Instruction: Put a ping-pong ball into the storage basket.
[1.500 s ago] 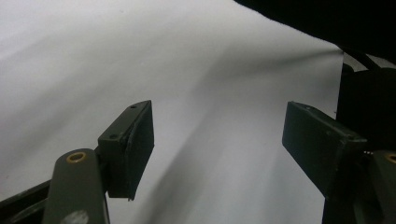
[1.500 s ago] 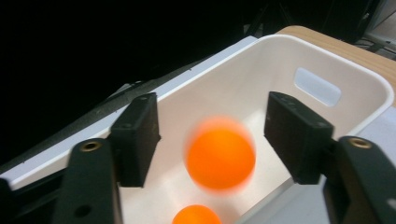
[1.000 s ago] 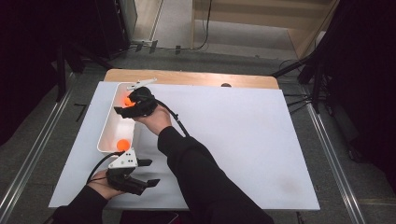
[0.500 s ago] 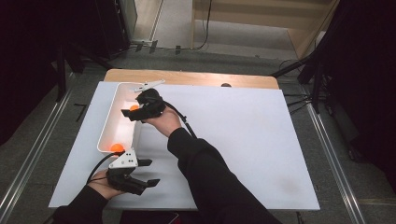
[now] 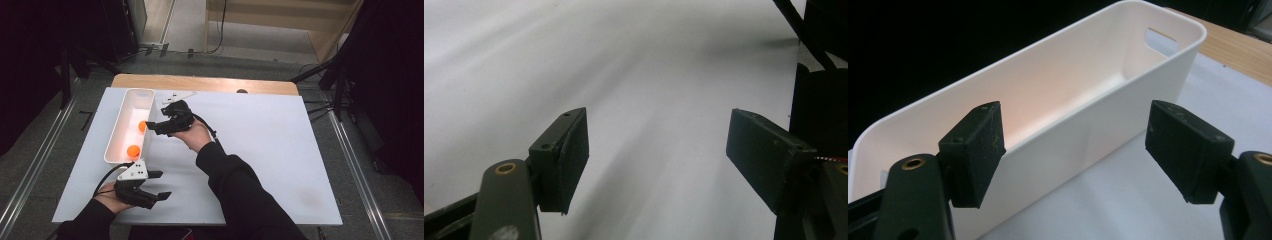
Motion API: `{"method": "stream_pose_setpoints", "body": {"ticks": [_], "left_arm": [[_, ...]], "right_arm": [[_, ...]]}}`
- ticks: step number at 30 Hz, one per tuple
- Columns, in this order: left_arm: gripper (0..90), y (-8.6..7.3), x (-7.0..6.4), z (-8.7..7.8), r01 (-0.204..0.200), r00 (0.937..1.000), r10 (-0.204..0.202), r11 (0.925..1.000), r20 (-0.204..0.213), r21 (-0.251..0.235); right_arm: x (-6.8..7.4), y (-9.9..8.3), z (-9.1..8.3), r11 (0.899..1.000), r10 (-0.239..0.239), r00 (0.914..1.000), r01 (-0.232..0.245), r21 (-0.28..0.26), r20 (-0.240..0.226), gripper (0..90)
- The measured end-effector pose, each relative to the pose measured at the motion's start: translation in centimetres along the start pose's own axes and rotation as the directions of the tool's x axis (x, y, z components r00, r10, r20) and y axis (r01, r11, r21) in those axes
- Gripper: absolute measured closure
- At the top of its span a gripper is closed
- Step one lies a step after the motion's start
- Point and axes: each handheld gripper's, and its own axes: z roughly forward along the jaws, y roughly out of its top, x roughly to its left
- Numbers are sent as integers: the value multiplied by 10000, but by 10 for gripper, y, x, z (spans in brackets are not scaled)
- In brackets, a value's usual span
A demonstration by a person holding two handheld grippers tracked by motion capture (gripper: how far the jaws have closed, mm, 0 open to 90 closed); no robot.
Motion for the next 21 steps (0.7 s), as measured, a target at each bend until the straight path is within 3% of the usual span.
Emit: {"method": "stream_pose_setpoints", "body": {"ticks": [21], "left_arm": [[255, 1, 1, 2, 33, 10000, -33, 10000, 55, 18]], "right_arm": [[-7, -21, -32, 10000, 78, 9998, -79, 27, 156, 221]]}}
